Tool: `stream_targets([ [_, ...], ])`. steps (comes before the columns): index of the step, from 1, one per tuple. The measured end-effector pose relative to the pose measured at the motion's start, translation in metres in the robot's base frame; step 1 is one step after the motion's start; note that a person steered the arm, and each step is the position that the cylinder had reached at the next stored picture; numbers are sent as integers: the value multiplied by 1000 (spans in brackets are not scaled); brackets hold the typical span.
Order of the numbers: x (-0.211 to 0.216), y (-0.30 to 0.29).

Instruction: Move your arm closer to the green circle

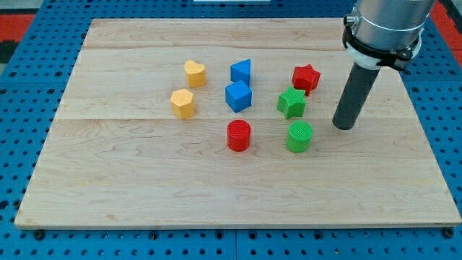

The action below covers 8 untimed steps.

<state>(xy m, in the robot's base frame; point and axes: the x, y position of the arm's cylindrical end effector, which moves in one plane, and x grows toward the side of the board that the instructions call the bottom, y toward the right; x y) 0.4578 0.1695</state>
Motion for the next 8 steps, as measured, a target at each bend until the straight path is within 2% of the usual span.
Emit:
stream_targets([
  [3, 0, -22],
  [8, 59, -36],
])
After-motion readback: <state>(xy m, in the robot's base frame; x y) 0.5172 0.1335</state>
